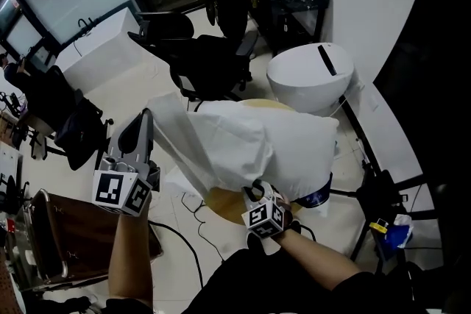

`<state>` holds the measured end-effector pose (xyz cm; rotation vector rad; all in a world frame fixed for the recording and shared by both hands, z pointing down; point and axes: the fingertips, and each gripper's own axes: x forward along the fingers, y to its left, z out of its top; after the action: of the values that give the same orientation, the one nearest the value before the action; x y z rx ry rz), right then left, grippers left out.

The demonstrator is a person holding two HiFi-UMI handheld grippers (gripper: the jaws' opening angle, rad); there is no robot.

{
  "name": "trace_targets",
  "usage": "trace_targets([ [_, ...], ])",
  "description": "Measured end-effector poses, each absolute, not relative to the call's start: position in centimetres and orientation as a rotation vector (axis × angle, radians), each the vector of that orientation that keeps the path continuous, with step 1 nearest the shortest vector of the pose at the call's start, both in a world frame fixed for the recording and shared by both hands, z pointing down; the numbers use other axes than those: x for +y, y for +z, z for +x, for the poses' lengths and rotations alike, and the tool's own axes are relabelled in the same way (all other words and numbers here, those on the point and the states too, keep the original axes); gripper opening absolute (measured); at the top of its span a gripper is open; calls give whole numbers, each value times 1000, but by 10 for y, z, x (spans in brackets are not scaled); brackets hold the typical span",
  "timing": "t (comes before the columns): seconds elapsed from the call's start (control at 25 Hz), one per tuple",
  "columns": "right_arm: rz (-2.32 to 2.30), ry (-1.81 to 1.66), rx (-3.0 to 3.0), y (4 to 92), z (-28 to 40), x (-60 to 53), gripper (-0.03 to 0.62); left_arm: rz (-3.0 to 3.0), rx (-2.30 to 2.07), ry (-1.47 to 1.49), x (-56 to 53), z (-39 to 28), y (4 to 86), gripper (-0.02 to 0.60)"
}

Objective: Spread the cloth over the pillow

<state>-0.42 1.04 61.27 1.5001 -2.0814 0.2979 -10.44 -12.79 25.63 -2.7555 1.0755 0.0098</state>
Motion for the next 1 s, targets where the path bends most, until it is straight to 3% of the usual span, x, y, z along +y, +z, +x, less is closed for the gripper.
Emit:
trace_targets([
  [0.2,1564,198,-1998,577,64,18,29,-2754,961,-34,-106,-98,256,1],
  [0.6,1501,-43,-1700,492,261,-25,25,-2776,602,-111,-32,-43,257,1],
  [1.0,1460,-190,-1624,443,344,-106,25,-2776,309,-139,42,41,251,1],
])
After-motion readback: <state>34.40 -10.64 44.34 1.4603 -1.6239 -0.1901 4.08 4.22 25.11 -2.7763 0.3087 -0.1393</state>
